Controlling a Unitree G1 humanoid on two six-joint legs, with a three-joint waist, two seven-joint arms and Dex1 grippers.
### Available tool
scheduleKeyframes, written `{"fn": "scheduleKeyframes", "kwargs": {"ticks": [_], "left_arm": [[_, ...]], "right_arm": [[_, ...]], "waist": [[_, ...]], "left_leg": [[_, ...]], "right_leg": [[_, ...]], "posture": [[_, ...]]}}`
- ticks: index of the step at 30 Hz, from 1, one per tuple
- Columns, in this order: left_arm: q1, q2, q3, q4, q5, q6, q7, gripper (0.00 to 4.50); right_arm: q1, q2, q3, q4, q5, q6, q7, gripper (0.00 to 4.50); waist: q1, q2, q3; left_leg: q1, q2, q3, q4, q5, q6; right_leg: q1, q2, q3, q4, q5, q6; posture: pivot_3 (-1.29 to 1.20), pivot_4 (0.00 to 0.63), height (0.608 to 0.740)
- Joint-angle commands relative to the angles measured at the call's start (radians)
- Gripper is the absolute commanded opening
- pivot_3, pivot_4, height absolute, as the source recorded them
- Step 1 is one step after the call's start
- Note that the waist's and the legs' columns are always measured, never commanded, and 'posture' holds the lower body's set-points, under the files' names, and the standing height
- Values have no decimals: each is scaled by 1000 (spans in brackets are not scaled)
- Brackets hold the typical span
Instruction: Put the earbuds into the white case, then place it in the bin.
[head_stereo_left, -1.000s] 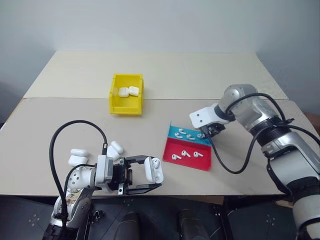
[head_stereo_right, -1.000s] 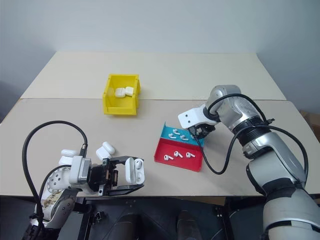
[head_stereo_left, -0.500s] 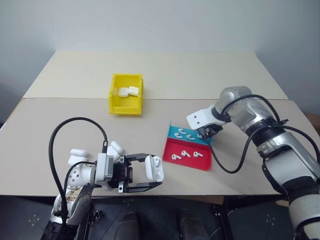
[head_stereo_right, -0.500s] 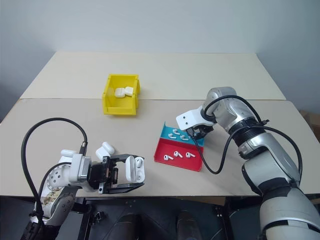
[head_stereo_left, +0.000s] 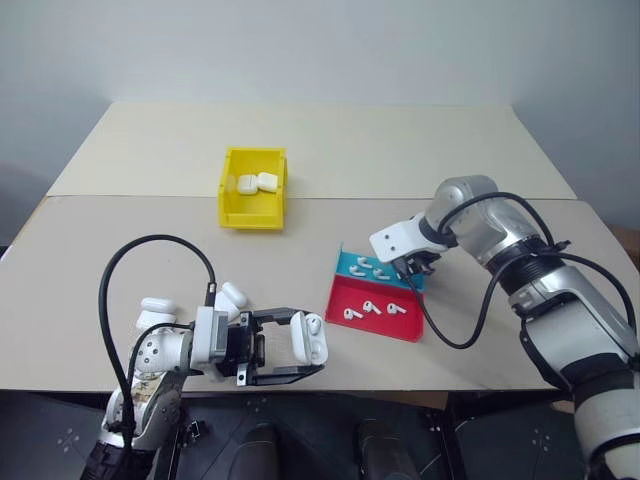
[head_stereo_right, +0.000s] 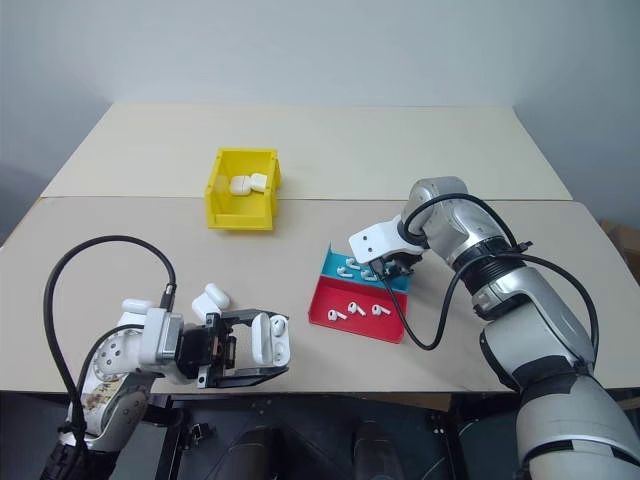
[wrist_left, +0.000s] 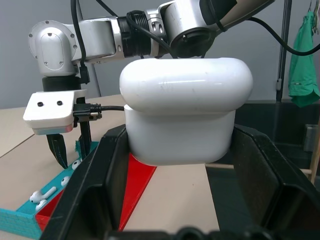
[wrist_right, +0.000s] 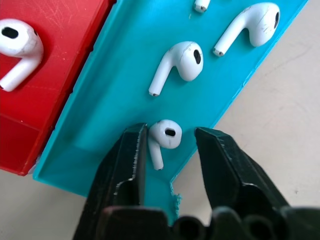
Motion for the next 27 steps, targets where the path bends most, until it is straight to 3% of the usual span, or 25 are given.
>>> {"fn": "scheduleKeyframes", "kwargs": {"ticks": [1, 15, 18, 27], "left_arm": [[-8, 5, -4, -29, -12, -8, 2, 2767], [-18, 2, -9, -27, -10, -8, 9, 2767], [-18, 3, -9, -28, -9, -9, 12, 2767], [-26, 0, -14, -18, -3, -16, 12, 2767]], "right_arm": [[-3, -7, -27, -7, -11, -3, 1, 1963], [6, -8, -29, -19, -24, 16, 21, 1963], [8, -8, -31, -21, -23, 13, 17, 1425], [15, -5, -31, -22, -29, 7, 6, 1425]], "waist": [[0, 0, 0], [0, 0, 0], [0, 0, 0], [0, 0, 0]], "left_leg": [[0, 0, 0, 0, 0, 0], [0, 0, 0, 0, 0, 0], [0, 0, 0, 0, 0, 0], [0, 0, 0, 0, 0, 0]], "right_leg": [[0, 0, 0, 0, 0, 0], [0, 0, 0, 0, 0, 0], [0, 0, 0, 0, 0, 0], [0, 0, 0, 0, 0, 0]], "posture": [[0, 150, 740], [0, 150, 740], [0, 150, 740], [0, 150, 740]]}}
